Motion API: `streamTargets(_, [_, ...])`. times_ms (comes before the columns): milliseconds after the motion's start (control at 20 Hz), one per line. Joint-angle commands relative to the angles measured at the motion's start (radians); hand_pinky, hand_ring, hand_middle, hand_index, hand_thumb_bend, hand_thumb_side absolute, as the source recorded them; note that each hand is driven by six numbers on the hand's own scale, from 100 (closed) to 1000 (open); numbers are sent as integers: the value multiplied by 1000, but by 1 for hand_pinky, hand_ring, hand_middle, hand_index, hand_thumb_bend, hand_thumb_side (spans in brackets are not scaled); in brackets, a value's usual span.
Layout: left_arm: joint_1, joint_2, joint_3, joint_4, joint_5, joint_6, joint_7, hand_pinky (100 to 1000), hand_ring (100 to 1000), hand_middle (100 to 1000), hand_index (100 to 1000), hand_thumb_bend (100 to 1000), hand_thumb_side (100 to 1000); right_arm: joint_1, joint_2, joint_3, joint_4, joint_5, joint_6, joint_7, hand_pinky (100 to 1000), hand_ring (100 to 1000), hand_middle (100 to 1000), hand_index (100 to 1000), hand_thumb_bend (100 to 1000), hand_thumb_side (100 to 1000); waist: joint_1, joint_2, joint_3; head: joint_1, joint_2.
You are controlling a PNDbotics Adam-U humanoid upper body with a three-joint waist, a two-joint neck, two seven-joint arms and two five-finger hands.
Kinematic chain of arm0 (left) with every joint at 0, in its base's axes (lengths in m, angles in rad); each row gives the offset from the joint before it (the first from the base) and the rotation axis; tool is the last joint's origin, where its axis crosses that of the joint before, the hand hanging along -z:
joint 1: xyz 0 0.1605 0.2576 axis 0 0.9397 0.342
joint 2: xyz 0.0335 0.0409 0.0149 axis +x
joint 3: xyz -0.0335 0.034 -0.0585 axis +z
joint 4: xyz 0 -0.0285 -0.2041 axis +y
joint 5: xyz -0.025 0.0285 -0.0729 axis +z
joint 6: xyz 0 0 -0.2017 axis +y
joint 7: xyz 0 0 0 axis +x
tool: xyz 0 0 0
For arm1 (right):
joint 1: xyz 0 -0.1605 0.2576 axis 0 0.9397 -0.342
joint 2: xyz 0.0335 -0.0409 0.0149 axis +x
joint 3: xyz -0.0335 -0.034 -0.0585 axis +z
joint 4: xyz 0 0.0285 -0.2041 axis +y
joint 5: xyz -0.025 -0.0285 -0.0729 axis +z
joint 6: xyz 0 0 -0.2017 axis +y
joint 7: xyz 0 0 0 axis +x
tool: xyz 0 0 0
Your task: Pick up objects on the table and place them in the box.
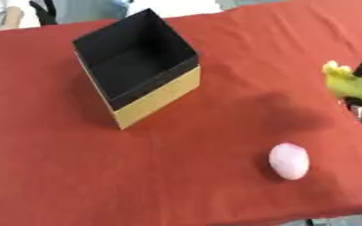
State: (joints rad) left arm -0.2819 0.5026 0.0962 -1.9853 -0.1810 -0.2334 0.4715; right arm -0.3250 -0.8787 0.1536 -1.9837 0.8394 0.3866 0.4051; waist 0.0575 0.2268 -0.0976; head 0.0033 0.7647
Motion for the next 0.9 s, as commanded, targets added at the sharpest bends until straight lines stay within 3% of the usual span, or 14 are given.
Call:
streamTargets(50, [-12,21,8,-15,-4,-3,1,533,821,678,813,100,367,-68,-40,-20,-16,19,-39,15,404,426,345,519,218,100,-7,-19,5,15,5])
streamTargets(450, [-14,20,7,-15,-4,-5,4,534,818,678,813,100,369,-314,4,1,-16,71,-117,122,412,413,348,522,234,100,-19,-16,37,20,5])
streamTargets(900, [-20,20,3,-15,0,-8,-1,534,819,678,814,100,375,-580,131,88,-16,86,-122,312,412,419,352,525,216,100,-32,-10,66,-46,5])
